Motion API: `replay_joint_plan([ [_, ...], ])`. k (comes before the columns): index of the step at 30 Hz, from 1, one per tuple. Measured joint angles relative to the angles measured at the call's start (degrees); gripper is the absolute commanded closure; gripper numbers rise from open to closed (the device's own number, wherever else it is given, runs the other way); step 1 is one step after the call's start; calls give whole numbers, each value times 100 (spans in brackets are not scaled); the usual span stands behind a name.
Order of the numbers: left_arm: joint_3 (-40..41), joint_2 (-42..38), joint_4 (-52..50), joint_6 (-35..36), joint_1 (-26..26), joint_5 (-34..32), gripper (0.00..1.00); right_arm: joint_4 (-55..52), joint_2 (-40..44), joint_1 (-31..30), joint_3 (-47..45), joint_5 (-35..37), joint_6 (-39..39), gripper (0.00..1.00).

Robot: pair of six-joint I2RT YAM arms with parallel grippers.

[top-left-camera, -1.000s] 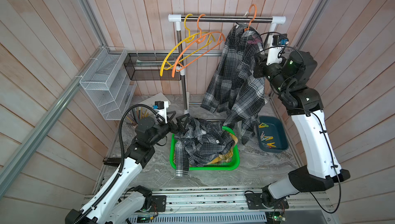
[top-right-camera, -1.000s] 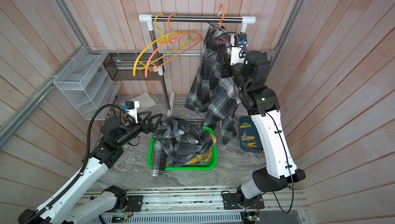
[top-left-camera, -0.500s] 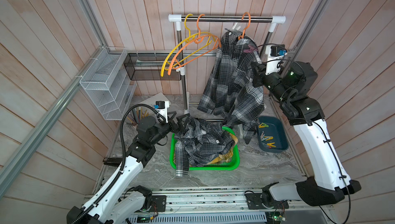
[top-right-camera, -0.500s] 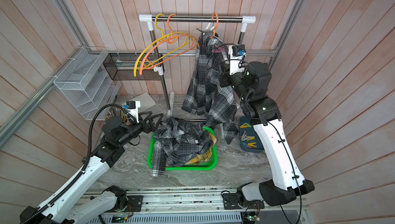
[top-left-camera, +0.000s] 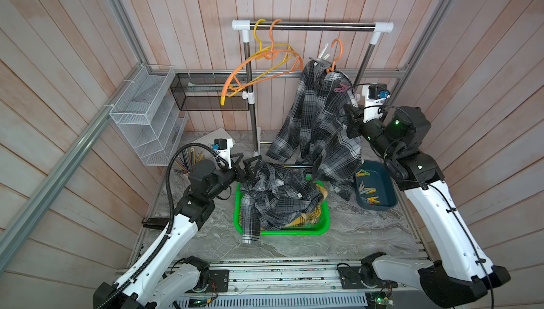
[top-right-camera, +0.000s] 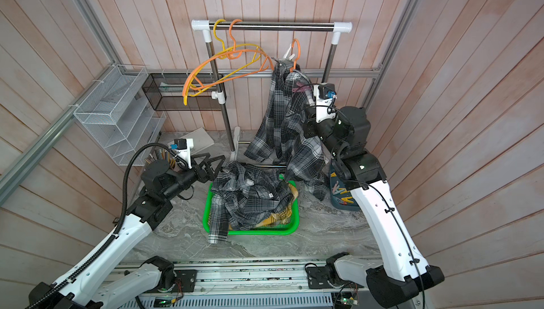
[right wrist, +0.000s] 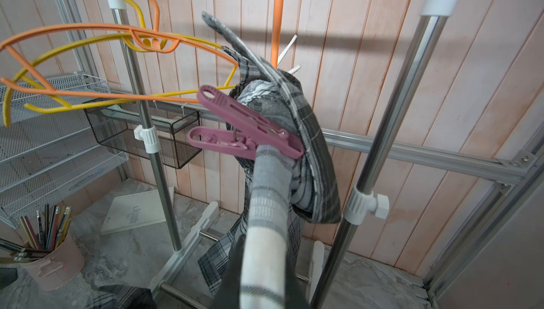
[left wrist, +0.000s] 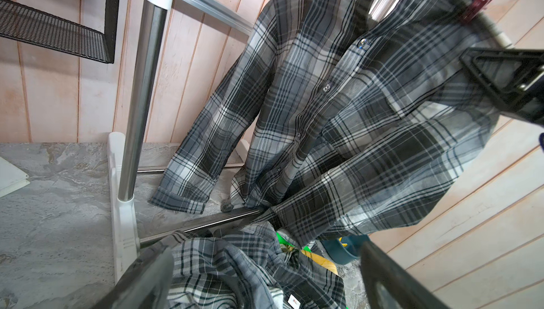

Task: Remove the clothespins securing long-sleeve shirts to the hanger
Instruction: Place the long-sleeve shirt at the bin.

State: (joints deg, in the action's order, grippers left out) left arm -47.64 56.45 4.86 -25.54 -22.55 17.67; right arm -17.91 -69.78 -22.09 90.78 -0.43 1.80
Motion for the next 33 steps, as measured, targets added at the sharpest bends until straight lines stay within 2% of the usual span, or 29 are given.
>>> replay_joint_plan([
  [6,219,-149,42,-149,256,-39,0,13,120,-17,-643,15,-96,100],
  [14,935,-684,81,-728,1322,17,0,57,516,-278,-2105,-39,-216,100],
  [19,1163,-737,234,-1097,1875,282,0,26,538,-614,-2597,-295,-275,100],
  [26,1497,-610,461,-1532,2269,616,0,-87,81,-1493,-2308,-686,44,100],
  [33,1526,-380,675,-1631,2409,855,0,-289,-284,-1867,-1543,-1246,295,100],
])
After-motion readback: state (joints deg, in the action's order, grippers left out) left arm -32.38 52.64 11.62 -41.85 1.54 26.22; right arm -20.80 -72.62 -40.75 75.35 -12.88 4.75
